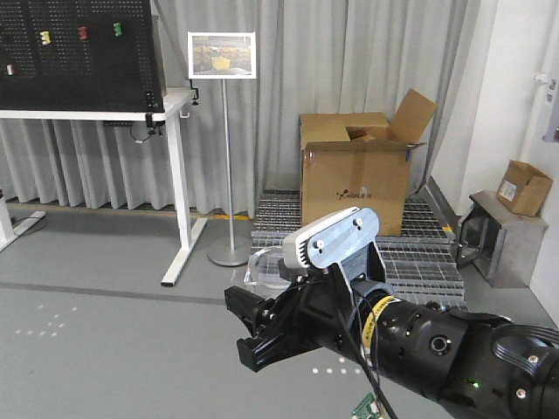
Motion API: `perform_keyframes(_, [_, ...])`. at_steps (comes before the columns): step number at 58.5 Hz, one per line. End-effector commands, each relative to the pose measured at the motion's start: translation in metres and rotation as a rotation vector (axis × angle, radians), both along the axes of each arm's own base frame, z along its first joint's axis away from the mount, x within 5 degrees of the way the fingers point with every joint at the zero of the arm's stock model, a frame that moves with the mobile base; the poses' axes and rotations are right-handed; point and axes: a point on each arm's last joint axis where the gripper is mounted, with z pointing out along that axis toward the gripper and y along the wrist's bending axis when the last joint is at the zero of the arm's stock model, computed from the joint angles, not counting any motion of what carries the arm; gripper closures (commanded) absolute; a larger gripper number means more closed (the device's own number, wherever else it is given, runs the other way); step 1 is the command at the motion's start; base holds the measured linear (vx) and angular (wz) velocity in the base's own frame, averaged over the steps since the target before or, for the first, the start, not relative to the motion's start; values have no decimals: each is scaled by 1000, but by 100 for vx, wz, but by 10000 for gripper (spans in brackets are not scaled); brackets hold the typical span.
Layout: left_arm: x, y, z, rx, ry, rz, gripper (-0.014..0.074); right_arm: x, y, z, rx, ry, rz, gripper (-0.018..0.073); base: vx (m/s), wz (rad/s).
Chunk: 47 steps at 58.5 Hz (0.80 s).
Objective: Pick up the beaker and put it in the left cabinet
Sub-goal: 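Carry the beaker in the right gripper toward the open cabinet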
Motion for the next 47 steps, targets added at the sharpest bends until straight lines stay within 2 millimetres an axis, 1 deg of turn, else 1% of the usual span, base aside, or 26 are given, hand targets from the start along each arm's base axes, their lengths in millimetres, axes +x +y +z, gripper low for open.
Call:
perform_keyframes(1, [-1, 0, 2, -15, -76, -4, 595, -6, -2, 31, 97, -99, 32, 498, 63, -4])
perform_keyframes(29, [-1, 0, 2, -15, -76, -4, 595, -6, -2, 31, 96, -98, 31, 498, 60, -5])
perform_keyframes(47, [-1, 0, 2, -15, -76, -4, 595, -6, -2, 31, 97, -99, 32, 498, 54, -17])
